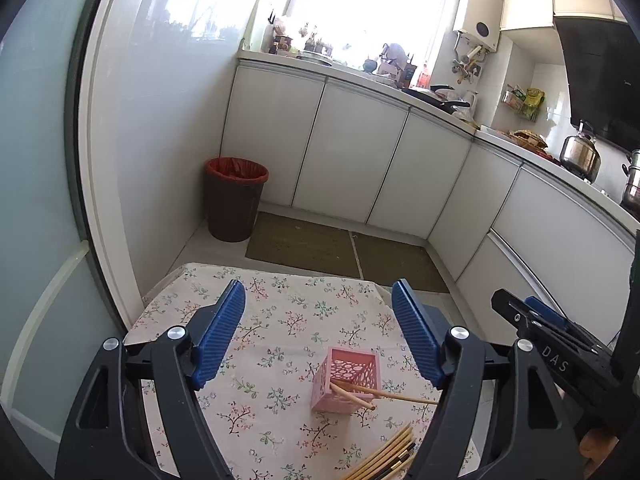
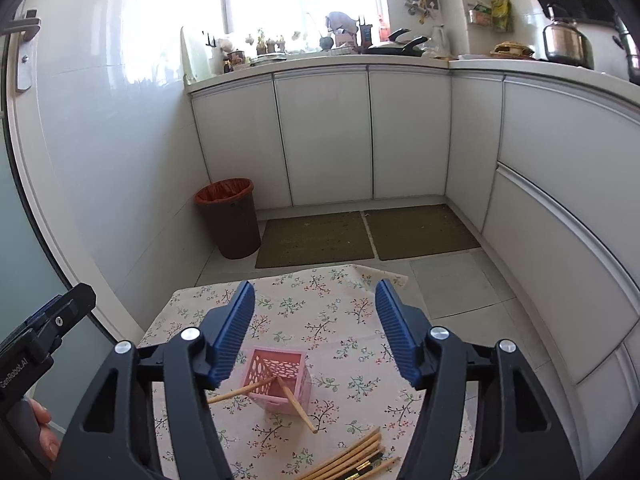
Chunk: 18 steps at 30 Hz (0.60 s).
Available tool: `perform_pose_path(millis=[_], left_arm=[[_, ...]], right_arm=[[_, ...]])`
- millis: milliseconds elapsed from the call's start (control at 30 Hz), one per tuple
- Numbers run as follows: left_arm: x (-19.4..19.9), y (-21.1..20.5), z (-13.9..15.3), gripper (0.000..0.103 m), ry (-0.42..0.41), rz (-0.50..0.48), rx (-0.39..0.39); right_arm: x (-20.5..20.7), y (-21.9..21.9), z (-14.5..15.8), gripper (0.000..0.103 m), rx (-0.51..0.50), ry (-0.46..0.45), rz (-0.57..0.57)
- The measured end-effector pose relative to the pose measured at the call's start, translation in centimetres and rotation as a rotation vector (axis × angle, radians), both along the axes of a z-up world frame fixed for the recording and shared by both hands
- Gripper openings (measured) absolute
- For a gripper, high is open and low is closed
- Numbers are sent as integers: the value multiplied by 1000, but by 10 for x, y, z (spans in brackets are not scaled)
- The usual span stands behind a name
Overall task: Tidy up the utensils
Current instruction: 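Lower the right tool's chopstick into the pink holder and open the right tool, then move the left tool to the remaining chopsticks and close it on one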
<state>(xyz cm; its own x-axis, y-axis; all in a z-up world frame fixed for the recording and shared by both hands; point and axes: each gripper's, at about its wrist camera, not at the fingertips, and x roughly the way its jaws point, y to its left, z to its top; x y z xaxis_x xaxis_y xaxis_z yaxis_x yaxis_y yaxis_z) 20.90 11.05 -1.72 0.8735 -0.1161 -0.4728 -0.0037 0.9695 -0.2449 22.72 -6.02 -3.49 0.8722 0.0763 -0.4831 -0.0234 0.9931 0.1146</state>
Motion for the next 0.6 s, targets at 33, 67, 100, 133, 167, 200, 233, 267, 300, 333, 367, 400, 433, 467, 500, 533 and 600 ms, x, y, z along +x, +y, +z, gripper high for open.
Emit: perform_pose_path(millis=[33,67,100,133,167,200,233,267,300,333,367,400,433,467,500,533,600], left_arm=[[-2,-2,1,74,-1,-4,7],[-5,-5,2,76,-2,-5,13],[-8,-6,3,78,-6,-6,15],[-12,-8,5,79,-12,-8,16],[-16,-10,5,80,-15,-11,18],[-19,-12,6,82,-15,-12,23],[-23,-13,6,82,-16,-12,26],[-26,-14,6,84,-16,-13,26],[-30,-16,6,86,-15,-14,28],[-32,-17,7,87,-13,-15,31],[-35,-19,7,89,-13,-14,34],[-39,-20,7,92,-15,-11,36],[-42,-20,6,93,-16,-7,37],[-45,-21,6,95,-15,-3,37],[-47,-22,5,96,-13,-2,34],[-49,-22,3,96,-5,-5,32],[-52,-23,-2,96,20,-15,32]], right_arm=[[-5,-1,1,68,-5,-9,-12],[-12,-2,2,71,-10,-18,-25],[-17,-3,3,74,-15,-25,-38],[-22,-4,4,76,-19,-29,-49],[-27,-5,5,81,-23,-31,-59],[-30,-6,5,84,-27,-33,-73],[-34,-9,5,86,-29,-36,-88],[-40,-10,4,88,-28,-40,-107],[-45,-12,4,91,-28,-41,-124],[-48,-15,4,93,-25,-42,-141],[-52,-18,4,95,-17,-45,-158],[-57,-21,3,96,-8,-48,-173],[-62,-26,2,96,3,-52,-191],[-66,-29,1,96,15,-55,-205],[-70,-33,-1,96,28,-58,-220],[-75,-37,-3,96,40,-59,-231],[-85,-43,-10,96,61,-51,-247]])
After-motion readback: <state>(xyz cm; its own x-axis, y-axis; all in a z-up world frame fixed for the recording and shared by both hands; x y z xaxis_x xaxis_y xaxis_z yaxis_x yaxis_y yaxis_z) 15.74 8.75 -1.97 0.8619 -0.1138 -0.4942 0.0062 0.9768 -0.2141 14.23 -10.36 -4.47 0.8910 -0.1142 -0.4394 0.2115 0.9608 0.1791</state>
